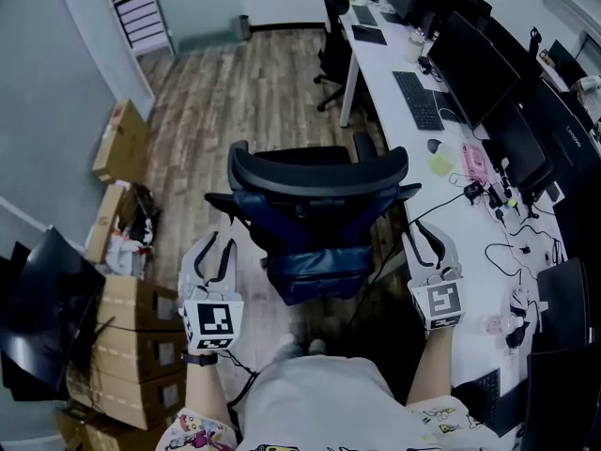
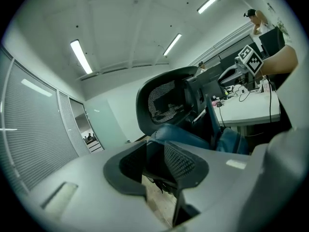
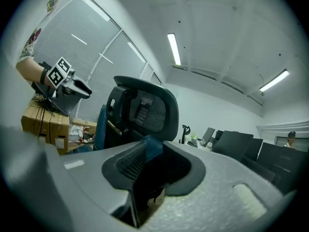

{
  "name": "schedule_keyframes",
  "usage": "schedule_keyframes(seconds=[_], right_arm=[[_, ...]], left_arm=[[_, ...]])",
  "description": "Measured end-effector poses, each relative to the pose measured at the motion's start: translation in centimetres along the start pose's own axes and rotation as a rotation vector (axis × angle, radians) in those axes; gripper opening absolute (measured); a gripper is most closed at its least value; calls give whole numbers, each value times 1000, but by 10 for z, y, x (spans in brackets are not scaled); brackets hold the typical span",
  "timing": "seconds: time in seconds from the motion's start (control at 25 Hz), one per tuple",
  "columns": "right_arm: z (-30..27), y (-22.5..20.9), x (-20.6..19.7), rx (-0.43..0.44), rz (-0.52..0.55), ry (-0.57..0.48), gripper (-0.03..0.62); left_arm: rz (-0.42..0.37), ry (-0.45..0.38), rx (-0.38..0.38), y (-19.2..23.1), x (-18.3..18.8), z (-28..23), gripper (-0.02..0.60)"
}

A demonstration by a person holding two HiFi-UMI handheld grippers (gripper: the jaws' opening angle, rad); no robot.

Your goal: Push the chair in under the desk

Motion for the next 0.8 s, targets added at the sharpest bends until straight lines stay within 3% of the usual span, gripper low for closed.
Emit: schedule_keyframes(seconds=[0.8], right_arm=[[-57,-27,-24,147,238,114,265]], left_arm=[[-246,94,-44,23,-14,-50,233]])
Point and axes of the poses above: the fingertips, and each gripper's own axes: z backward along the fingers, y to its left, x out of its top, the point moved 7 cm from there along z, backward along the fingers, and after that the axes turned 15 degrees about z, right-handed, at the moved point
